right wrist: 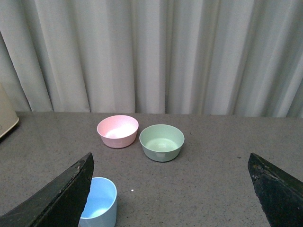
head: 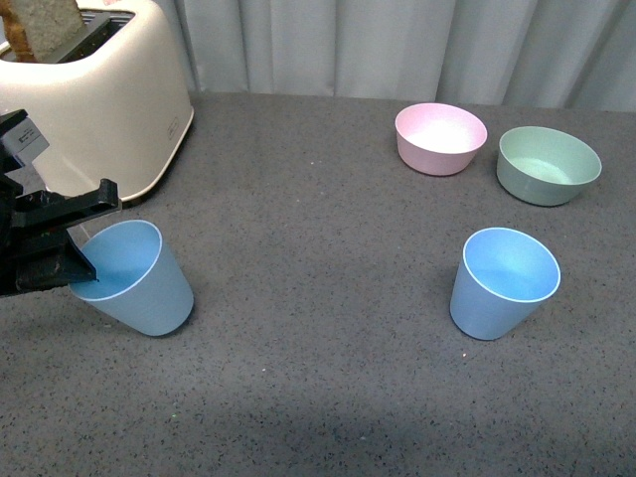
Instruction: Stack blue cups with both arms
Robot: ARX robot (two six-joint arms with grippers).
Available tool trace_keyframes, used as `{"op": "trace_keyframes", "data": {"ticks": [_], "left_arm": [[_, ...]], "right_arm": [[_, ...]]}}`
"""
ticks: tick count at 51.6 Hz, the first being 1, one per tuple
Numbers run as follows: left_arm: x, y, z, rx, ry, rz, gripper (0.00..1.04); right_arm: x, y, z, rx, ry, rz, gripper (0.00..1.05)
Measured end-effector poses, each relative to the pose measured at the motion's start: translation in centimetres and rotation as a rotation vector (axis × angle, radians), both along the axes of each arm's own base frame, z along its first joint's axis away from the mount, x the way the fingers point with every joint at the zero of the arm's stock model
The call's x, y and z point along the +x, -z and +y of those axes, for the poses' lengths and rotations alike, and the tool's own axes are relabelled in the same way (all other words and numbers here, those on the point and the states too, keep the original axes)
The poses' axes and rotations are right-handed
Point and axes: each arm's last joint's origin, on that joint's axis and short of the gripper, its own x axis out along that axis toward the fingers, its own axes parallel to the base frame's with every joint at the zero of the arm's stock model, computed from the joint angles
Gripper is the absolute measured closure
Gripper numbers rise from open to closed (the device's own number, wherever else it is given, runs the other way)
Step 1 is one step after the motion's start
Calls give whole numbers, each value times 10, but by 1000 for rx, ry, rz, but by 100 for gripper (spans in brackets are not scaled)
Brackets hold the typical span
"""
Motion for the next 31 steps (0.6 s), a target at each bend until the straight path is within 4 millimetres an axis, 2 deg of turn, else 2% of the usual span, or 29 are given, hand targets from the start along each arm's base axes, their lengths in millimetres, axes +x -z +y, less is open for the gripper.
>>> {"op": "trace_keyframes", "data": {"ticks": [7,13,22,24,31], "left_arm": [[-1,-8,-6,-1,17,-20,101],[0,-14,-21,27,58,-47,101],[6,-20,-52,64,140,-85,101],[10,-22,-65,67,173,-95,101],[16,-17,-95,84,247,-84,101]], "right_arm": [[0,0,0,0,0,0,10],[0,0,0,0,0,0,10],[0,0,0,0,0,0,10],[0,0,0,0,0,0,10],[0,0,0,0,0,0,10]]}}
